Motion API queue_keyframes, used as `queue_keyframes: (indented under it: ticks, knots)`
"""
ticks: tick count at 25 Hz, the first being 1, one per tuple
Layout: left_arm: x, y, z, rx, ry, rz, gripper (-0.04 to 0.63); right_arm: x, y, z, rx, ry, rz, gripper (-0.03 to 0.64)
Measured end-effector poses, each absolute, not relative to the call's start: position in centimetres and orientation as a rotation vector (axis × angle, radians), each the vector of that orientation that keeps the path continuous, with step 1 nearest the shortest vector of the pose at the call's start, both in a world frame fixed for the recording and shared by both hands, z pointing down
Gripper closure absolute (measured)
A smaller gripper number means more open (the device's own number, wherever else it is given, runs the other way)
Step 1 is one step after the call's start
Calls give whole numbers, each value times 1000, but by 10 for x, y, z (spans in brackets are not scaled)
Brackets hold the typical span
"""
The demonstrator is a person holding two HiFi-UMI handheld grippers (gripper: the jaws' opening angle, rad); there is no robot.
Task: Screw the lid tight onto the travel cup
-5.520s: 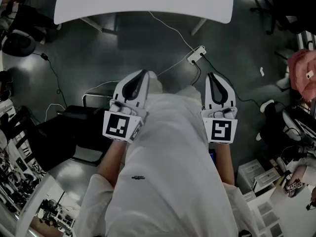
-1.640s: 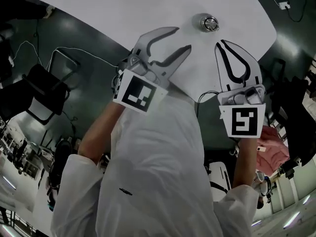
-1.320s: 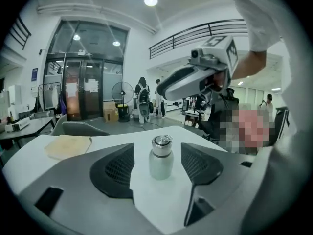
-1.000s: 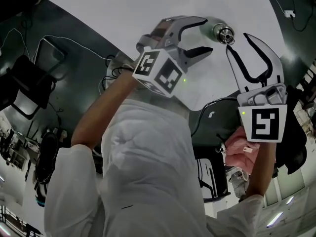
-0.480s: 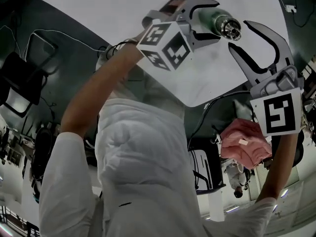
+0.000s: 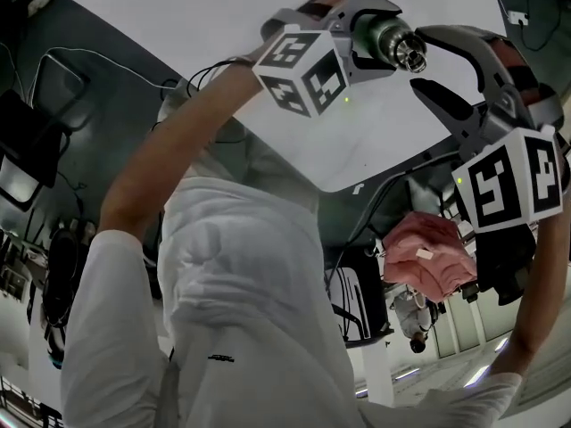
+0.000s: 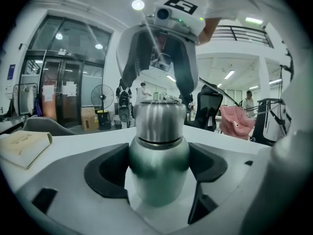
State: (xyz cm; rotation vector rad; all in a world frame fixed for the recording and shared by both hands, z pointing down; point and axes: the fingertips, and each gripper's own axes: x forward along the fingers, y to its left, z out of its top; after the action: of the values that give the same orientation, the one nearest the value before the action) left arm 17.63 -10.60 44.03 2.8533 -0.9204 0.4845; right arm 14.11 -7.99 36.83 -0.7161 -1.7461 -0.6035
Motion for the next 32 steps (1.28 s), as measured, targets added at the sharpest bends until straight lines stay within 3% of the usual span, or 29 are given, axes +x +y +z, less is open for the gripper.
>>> queue_keyframes:
  ticks: [12, 32]
  knots:
    - [176, -109, 438, 2876, -917, 400, 242, 150, -78, 398, -1043, -1444, -865, 359]
    - [179, -110, 435, 2881, -922, 367, 242, 140, -85, 396, -449, -1803, -292, 364]
